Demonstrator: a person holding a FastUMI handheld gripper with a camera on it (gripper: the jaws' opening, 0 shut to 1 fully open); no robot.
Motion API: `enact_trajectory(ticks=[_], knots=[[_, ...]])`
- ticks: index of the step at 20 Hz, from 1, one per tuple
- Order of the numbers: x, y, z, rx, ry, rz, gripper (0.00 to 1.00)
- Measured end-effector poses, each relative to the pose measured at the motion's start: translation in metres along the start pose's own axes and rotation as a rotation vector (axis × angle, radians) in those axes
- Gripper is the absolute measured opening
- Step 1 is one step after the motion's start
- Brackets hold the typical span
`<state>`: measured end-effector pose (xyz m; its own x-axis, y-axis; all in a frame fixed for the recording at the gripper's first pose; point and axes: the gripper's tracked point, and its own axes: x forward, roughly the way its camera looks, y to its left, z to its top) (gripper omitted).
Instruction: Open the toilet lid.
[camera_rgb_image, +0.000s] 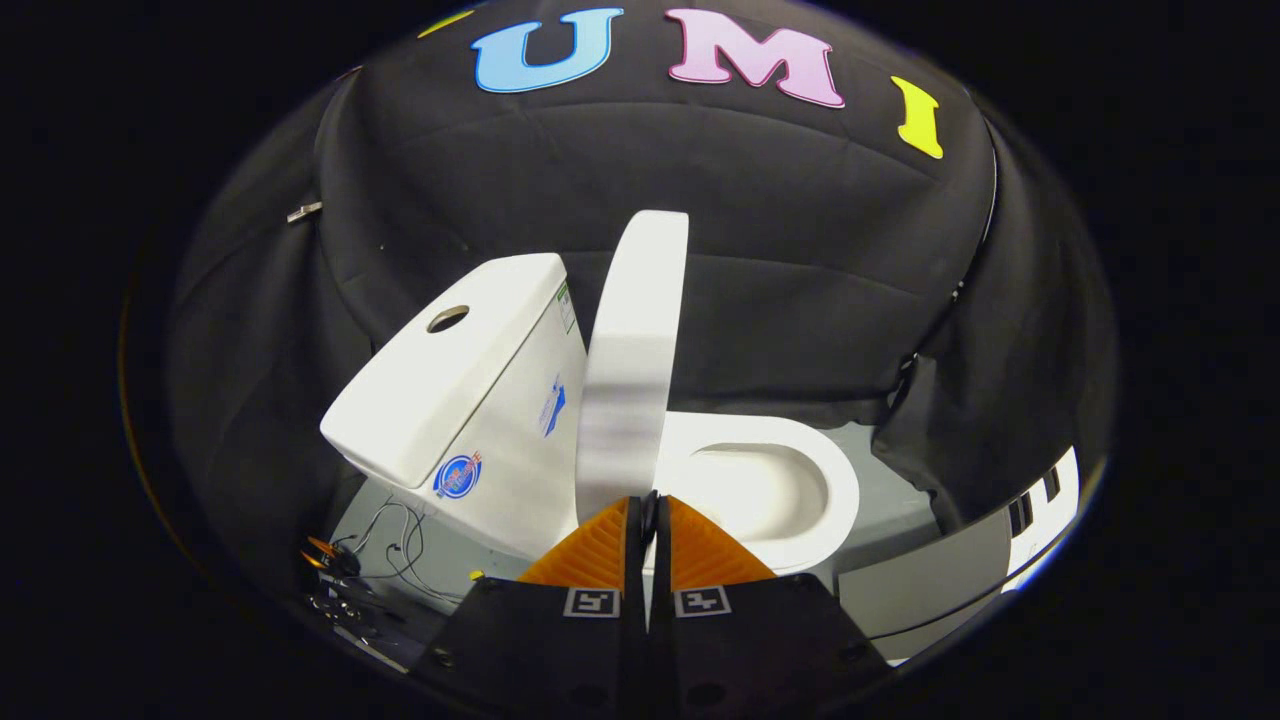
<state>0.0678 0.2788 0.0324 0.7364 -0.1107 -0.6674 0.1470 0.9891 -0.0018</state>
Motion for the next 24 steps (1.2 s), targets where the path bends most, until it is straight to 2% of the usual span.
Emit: enact_trajectory(ticks=[11,18,24], knots=[[0.004,0.048,0.004,-0.078,-0.011,-0.067,0.07],[0.01,0.088,0.003,-0.14,-0.034,-0.053,0.14],[0.015,0.101,0.005,-0.211,-0.066,-0.066,0.17]])
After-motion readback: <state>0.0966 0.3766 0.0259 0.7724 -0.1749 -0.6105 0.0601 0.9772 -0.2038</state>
